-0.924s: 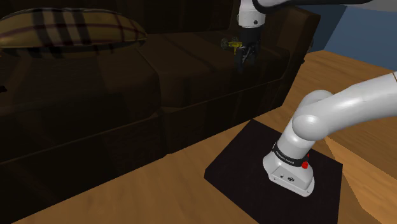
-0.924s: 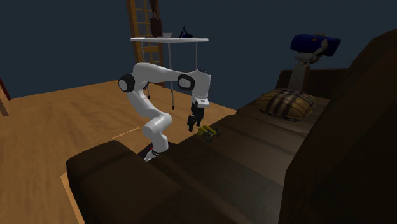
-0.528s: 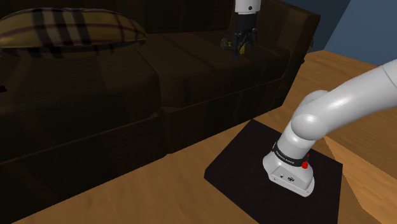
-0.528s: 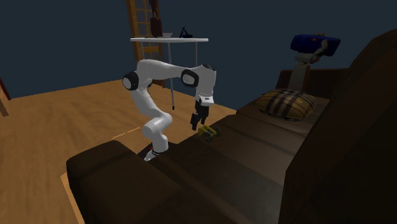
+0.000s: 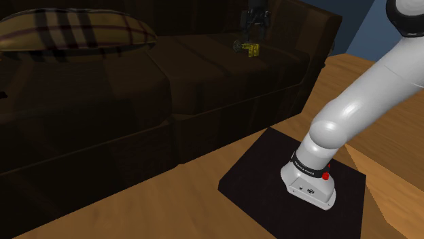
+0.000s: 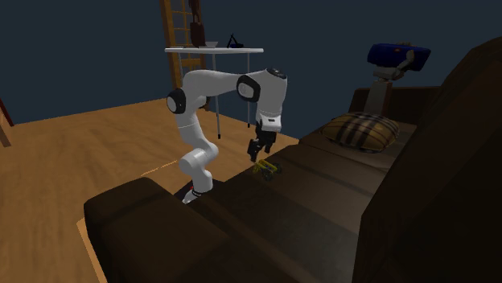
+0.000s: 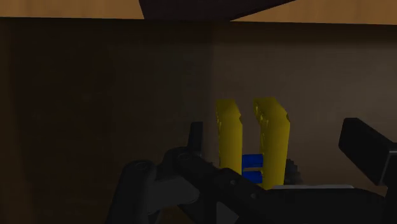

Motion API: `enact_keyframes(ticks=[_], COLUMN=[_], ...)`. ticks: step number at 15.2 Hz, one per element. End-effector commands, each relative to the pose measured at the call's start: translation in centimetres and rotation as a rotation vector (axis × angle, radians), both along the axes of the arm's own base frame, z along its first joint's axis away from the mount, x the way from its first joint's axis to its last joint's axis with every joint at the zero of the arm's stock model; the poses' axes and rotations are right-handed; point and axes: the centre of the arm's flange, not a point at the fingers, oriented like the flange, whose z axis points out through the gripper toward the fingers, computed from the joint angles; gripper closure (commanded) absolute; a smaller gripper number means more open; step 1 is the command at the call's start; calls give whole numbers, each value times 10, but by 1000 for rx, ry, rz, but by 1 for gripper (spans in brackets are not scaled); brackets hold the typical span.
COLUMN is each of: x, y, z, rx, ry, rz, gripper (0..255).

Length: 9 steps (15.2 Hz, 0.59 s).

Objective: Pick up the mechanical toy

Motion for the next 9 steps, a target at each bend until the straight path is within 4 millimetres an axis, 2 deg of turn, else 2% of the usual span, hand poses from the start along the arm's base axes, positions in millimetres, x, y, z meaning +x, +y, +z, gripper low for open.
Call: enact_keyframes(ticks=[1, 7, 9], x=[5, 5, 5], y=[-8, -8, -8], z=[0, -32, -35], rx=[9, 9, 9], ry=[3, 3, 3], rz=[-13, -13, -13], gripper=[0, 0, 0])
